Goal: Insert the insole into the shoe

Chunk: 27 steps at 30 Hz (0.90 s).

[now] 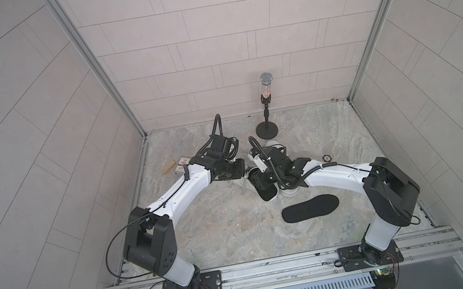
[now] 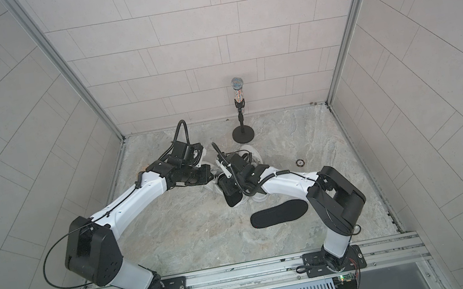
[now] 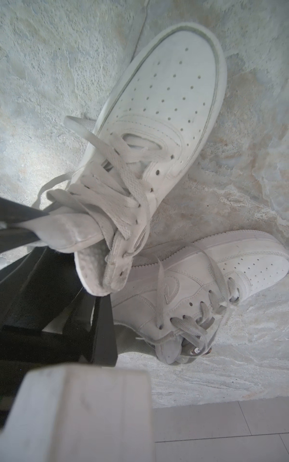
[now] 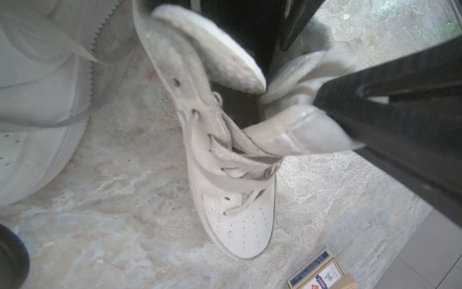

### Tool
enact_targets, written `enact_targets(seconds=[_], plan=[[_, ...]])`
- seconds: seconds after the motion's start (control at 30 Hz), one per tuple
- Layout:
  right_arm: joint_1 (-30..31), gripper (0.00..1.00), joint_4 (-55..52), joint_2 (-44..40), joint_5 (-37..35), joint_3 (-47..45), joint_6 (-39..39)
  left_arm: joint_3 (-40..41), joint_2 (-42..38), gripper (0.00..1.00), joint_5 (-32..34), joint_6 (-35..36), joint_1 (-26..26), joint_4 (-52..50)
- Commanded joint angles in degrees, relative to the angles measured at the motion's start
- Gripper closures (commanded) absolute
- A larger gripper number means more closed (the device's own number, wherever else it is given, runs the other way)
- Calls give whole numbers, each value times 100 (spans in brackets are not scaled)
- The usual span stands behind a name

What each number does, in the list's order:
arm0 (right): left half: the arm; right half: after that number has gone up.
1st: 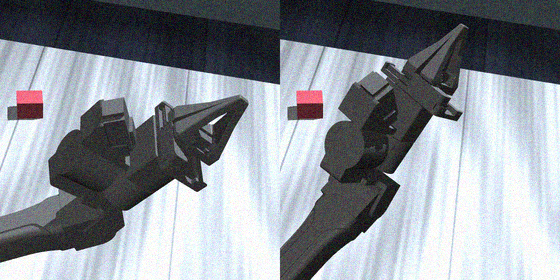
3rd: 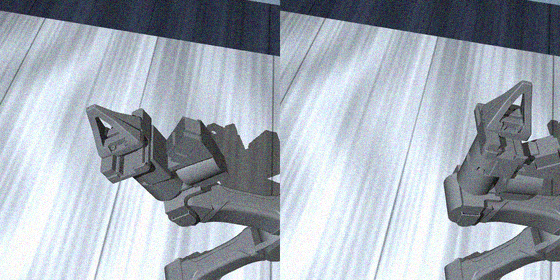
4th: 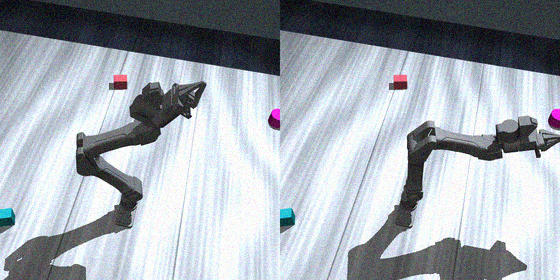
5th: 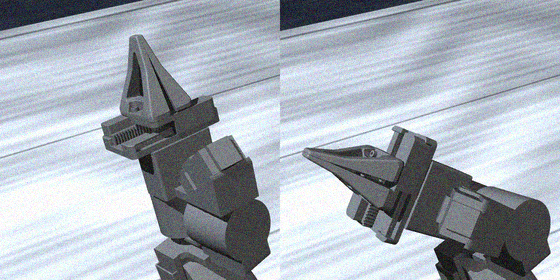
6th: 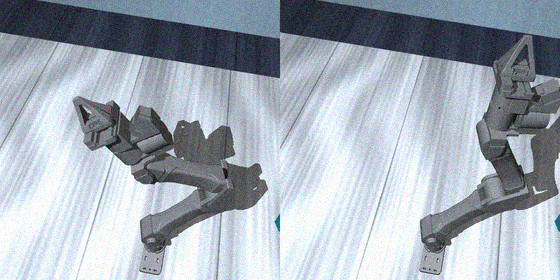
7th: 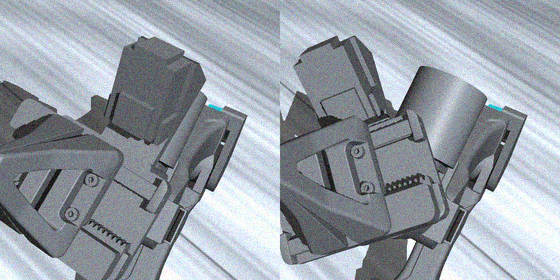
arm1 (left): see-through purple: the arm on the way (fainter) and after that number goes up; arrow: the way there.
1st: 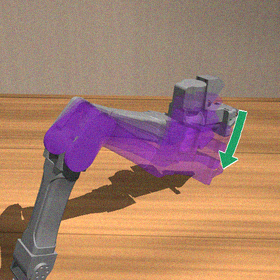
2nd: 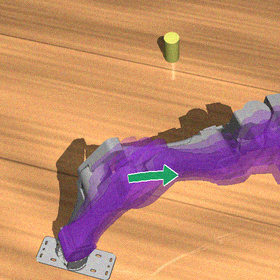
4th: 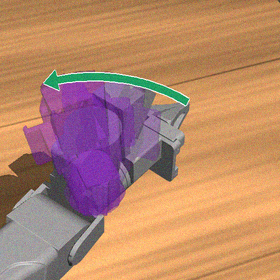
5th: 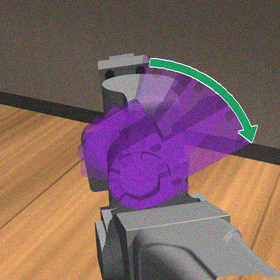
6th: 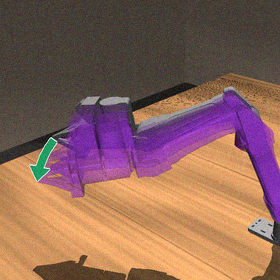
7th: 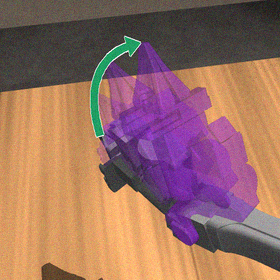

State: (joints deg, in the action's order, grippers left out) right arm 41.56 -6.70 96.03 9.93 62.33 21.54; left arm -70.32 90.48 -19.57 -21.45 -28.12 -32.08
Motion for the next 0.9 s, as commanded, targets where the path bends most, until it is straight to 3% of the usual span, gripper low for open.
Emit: enact_targets(seconds=[0.0,0.3,0.87], plan=[[-103,44,-74,-428,-491,-55,167,-75,-36,100,354,198,34,-154],[-130,43,41,-731,-836,-258,-250,-223,111,100,405,371,32,-239],[-262,37,408,780,-223,739,-1029,-359,242,100,-756,959,32,58]])
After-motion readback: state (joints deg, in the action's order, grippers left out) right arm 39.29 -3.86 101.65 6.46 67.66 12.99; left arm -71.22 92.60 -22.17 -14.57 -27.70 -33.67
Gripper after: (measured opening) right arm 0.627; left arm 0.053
